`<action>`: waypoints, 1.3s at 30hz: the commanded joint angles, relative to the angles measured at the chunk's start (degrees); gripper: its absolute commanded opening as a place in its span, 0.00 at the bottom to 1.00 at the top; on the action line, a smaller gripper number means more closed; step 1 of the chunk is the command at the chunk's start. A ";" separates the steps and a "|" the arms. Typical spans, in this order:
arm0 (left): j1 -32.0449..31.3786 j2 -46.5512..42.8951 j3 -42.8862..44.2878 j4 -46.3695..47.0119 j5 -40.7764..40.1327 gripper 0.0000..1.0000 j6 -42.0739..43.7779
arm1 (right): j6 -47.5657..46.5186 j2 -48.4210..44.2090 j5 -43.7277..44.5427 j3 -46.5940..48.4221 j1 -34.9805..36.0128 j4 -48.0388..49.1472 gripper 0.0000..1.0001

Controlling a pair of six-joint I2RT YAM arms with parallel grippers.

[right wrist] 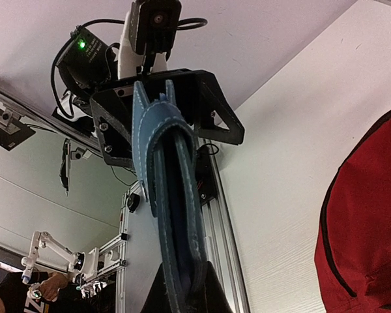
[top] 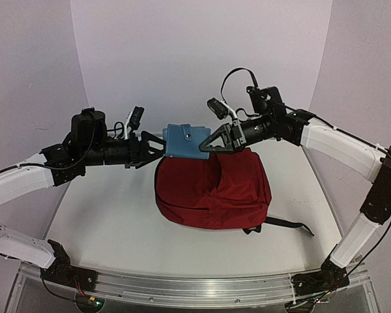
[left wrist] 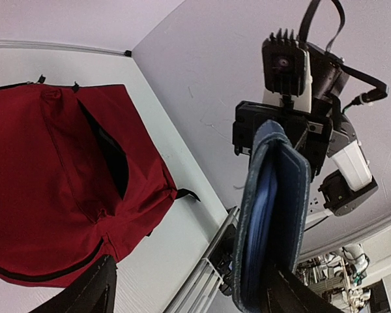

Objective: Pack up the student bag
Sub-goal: Pick up the personal item from the center of the board.

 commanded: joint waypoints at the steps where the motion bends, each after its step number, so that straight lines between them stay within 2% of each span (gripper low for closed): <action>1: -0.35 1.60 2.99 6.40 5.86 0.67 0.75 | 0.19 -1.62 -0.66 -0.26 0.23 3.11 0.00; 5: -0.26 1.64 3.04 6.64 4.26 0.67 0.57 | 0.24 -1.37 -0.95 -0.04 0.23 3.11 0.00; 12: 3.67 -4.83 -1.61 5.63 -0.80 0.76 -2.64 | -0.24 -2.12 -0.17 -0.20 0.22 2.85 0.00; 22: 4.48 -0.62 -0.45 9.86 8.15 0.75 -3.73 | -0.47 -1.74 0.55 -1.36 0.22 3.02 0.00; 24: 4.48 1.35 0.67 10.70 9.91 0.72 -4.00 | -0.39 -1.59 0.67 -1.42 0.22 3.02 0.00; 27: 4.48 3.63 2.22 11.54 11.64 0.61 -4.39 | -0.39 -1.62 1.30 -1.30 0.22 2.96 0.00; 31: 4.48 4.94 2.31 12.83 12.11 0.38 -4.73 | -0.54 -1.49 3.34 -1.90 0.23 2.81 0.02; 33: 4.48 5.65 1.98 13.49 12.43 0.36 -4.99 | -0.34 -1.19 4.64 -2.06 0.22 2.70 0.03; 35: 4.48 6.45 1.56 14.52 13.34 0.37 -5.52 | -0.33 -0.64 5.90 -2.20 0.22 2.57 0.05; 39: 4.42 7.33 0.93 15.76 14.04 0.36 -6.09 | -0.13 0.31 7.64 -1.99 0.22 2.29 0.11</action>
